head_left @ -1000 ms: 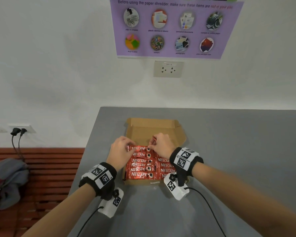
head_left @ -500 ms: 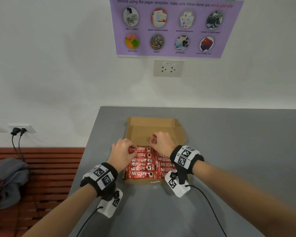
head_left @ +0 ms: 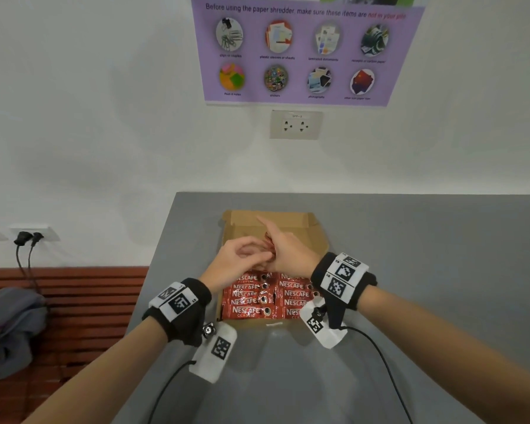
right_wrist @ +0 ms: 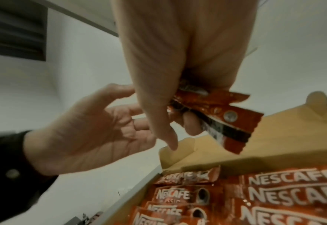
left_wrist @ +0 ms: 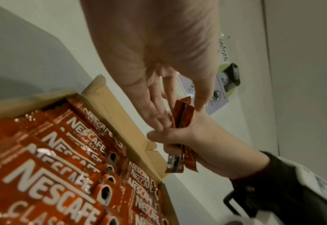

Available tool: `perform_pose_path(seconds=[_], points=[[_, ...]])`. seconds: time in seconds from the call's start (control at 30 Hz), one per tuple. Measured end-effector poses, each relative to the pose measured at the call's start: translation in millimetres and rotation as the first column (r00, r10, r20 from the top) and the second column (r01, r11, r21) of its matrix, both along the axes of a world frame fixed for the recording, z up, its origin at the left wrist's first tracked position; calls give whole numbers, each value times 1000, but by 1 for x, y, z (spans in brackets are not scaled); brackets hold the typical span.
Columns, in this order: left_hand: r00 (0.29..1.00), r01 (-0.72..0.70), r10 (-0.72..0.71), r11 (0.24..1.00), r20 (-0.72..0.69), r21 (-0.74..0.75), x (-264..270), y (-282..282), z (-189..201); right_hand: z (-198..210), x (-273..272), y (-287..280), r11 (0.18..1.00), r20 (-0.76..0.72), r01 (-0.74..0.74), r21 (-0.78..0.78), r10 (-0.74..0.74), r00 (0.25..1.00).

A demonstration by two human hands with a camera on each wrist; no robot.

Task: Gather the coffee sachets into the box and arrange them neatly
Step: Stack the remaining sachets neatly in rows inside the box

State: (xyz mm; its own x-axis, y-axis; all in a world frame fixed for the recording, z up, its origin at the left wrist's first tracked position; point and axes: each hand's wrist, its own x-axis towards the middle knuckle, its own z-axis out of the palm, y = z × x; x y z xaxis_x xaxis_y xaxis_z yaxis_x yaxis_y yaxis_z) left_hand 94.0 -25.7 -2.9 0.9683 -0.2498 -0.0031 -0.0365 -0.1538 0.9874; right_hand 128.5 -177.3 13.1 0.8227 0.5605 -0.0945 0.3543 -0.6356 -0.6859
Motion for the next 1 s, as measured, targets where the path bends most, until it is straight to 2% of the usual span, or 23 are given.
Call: perform_pose_path(seconds=[0.07,0.17,0.3,0.47,0.53,0.6,0.7,0.9,1.0], points=[[999,-29,27,998,40,50,-2,-4,0,0,-3,1,1000,35,-27,-13,27,999],[997,-79,79,997,10,-17,-2,-7,4,2,-7,4,998,68,-55,20,53,996],[997,-32,23,993,-80,-111,-4,-2,8,5,-7,-6,999,90,-34,20,32,995],[988,-154,153,987,34,38,-2,1,5,3,-10,-18,997,85,8,76,-15,996],[979,-194,194,981,58,-3,0,5,6,2,-10,-25,992,120,55,114,-69,990],[973,-218,220,975,66,-47,1,10,8,2,-7,-35,974,155,160,162,-185,970],[967,-227,230,973,111,-33,1,13,9,-2,-4,-48,921,96,318,223,-346,933],[981,-148,144,989,130,19,4,6,5,-6,-6,-46,970,80,223,97,-231,970],[989,-135,131,988,67,71,3,1,1,-2,-5,-50,967,87,213,136,-226,970]])
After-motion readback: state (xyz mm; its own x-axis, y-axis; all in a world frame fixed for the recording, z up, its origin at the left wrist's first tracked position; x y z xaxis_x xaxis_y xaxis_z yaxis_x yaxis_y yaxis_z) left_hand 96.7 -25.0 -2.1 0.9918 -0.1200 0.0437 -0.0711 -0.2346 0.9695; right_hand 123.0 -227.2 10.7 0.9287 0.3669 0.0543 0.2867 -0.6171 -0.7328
